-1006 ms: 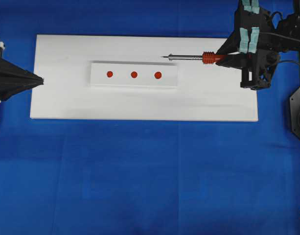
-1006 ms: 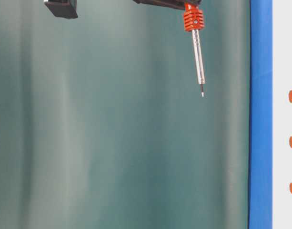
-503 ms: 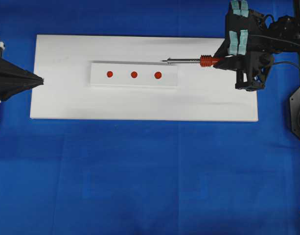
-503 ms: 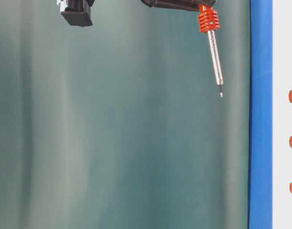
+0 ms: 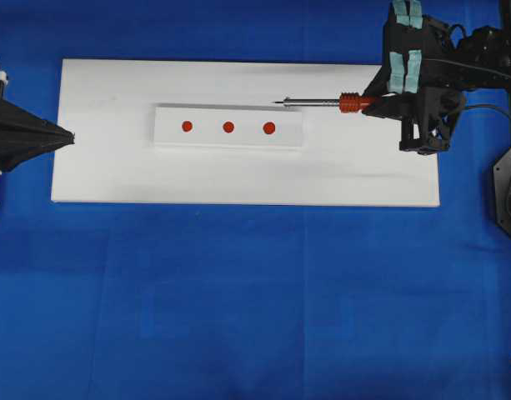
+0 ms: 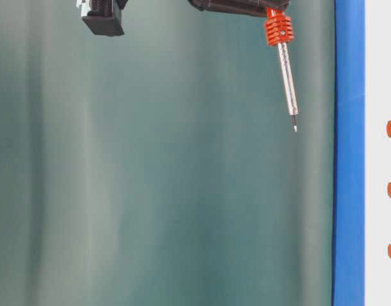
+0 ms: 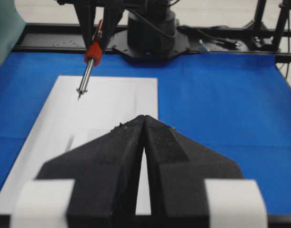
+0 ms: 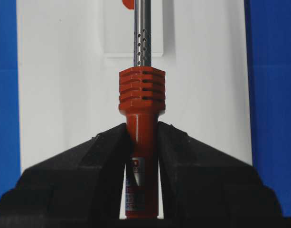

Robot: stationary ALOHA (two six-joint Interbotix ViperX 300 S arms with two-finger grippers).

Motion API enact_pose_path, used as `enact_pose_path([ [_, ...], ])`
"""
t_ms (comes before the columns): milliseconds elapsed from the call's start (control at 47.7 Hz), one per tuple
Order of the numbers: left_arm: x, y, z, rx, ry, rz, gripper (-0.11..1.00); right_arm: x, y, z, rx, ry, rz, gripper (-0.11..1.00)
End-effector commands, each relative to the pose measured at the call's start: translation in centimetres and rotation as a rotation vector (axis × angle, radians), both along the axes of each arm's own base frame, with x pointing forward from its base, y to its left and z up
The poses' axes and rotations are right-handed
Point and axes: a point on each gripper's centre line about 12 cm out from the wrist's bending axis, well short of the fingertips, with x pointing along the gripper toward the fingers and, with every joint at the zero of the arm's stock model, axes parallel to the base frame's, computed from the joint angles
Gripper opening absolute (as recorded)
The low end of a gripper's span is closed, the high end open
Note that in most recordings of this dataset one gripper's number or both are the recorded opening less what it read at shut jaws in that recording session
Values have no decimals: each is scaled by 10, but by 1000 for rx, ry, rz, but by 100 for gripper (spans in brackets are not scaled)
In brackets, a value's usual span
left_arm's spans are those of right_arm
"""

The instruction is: Touch the tip of the soldering iron to the mark.

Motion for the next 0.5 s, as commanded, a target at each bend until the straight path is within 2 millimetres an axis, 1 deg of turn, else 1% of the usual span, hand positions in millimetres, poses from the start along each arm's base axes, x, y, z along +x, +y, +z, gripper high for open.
enact_pose_path([
  [0, 2, 0, 5, 2, -14, 0, 0, 2, -2, 4, -10, -18, -6, 6],
  [189, 2, 0, 5, 2, -15, 1, 0, 7, -3, -8, 2, 15, -3, 6],
  [482, 2, 0, 4, 2, -12, 0, 0, 23, -3, -38, 18, 73, 6, 6],
])
